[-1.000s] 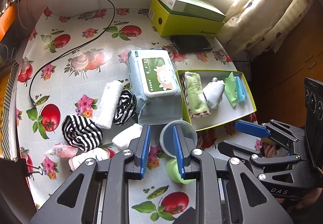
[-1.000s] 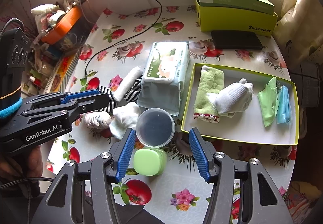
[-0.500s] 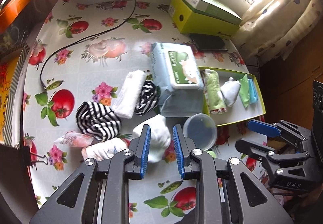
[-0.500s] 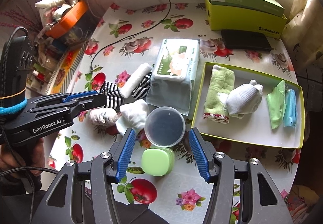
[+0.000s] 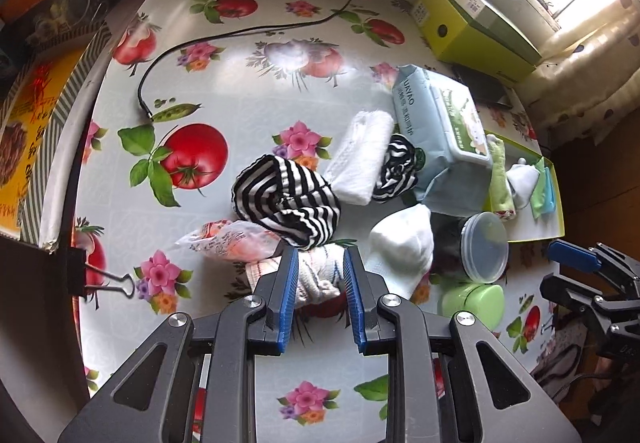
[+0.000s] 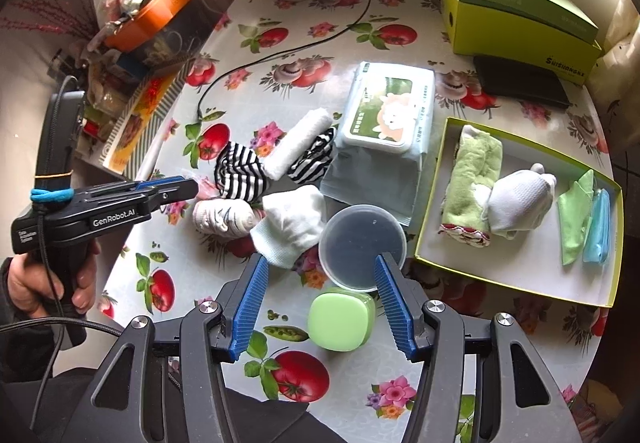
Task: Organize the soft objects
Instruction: 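Lower the left tool and grasp the rolled white red-striped towel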
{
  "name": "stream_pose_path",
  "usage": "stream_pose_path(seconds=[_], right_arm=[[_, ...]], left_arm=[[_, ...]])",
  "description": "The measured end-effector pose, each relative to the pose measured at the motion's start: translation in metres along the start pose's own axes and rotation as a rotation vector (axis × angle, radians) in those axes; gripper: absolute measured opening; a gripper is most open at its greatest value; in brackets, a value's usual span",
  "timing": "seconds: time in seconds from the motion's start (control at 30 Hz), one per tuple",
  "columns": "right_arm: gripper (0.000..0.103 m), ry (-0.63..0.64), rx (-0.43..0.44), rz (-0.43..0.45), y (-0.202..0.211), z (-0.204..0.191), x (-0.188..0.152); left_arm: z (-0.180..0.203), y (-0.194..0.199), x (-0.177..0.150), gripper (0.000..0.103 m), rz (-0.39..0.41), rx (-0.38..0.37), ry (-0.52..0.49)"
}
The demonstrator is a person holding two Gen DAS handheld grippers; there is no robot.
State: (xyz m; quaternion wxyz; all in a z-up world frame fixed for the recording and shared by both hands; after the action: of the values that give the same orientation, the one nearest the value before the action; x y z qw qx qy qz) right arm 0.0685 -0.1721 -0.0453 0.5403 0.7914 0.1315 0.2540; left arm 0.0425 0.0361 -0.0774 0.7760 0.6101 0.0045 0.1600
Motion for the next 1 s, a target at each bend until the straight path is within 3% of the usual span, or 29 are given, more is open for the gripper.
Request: stream_pose_path(seconds=[0.1, 0.2, 0.33, 0.57, 1.0], right_arm=[[0.056, 0.013, 0.002, -0.01, -0.003, -0.004, 0.001], [0.056, 0.022, 0.003, -0.019, -0.006, -0.008, 0.002], [0.056, 0.029, 0.002, -0.032, -0.01, -0.01, 0.004], [0.056, 0.039, -0.001, -0.042, -0.012, -0.015, 0.005], [0.056, 0.033, 0.005, -0.047, -0.016, -0.015, 0.006]], left_arm=[[-0.012, -0.006, -0.006, 0.026, -0.011, -0.001, 0.019], [-0.02, -0.011, -0.012, 0.039, -0.022, -0.015, 0.027], [-0.02, -0.02, -0.016, 0.042, -0.04, -0.023, -0.005], [-0.014, -0.031, -0.005, 0.045, -0.016, -0.033, -0.089], [-0.003, -0.051, -0.036, 0.047, -0.137, -0.091, -0.176]])
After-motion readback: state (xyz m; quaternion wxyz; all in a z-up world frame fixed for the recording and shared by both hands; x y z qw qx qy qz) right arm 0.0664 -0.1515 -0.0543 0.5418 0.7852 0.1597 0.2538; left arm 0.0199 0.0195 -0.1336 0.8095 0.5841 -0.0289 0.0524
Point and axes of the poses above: each gripper's, at about its wrist camera, not at the fingertips, and y roughly against the way its jaws point, z to its right, x to its top, the point moved 5 cm from there along -y, roughly the way its jaws point, and after that the axes turned 5 degrees about -z, right-handed, at the moved point
